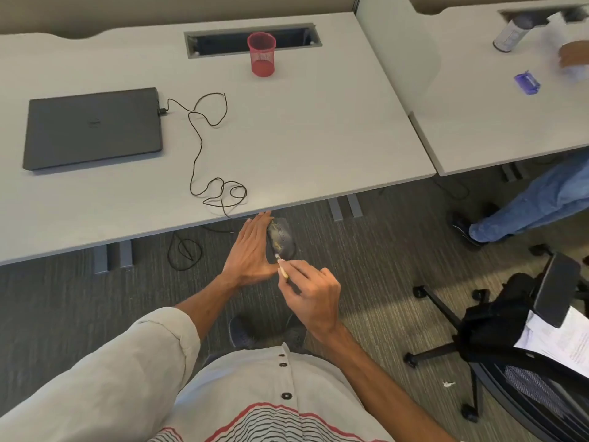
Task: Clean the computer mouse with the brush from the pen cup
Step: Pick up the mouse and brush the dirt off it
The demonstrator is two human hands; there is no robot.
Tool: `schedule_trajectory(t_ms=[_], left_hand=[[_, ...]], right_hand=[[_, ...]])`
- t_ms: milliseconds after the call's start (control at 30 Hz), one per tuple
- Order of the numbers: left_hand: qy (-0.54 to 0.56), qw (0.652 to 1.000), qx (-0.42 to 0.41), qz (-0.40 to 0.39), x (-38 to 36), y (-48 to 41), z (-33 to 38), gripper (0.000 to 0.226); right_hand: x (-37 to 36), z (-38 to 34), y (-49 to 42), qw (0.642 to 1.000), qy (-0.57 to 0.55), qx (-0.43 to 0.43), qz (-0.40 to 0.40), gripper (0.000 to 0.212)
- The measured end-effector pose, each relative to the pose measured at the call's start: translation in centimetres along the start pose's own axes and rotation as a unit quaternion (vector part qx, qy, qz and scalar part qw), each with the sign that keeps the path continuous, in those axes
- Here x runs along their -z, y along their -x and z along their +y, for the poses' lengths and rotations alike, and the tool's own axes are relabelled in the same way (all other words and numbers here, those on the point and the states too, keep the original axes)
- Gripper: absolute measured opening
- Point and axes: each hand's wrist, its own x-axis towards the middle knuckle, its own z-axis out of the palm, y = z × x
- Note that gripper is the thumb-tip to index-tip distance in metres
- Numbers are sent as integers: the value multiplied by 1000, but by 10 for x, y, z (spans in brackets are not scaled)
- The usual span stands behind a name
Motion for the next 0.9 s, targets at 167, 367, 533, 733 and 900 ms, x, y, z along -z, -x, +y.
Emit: schedule_trajectory(t_ms=[167,367,533,733,900], left_hand=[[-4,1000,-2,13,0,-1,1,123],[11,1000,-3,-3,-2,-4,-1,131],[4,1000,-3,-7,0,-5,-5,135],[4,1000,-10,15,2,-3,-6,121],[15,999,-17,31,4,-4,-6,115]], right_hand=[[5,7,-10,999,44,-7,9,22],[-1,-5,-8,998,34,27,-54,21],[-2,-8,-6,998,23,30,-48,20],[3,-2,-21,999,49,22,-6,22],[0,-8,-23,997,54,37,-32,23]])
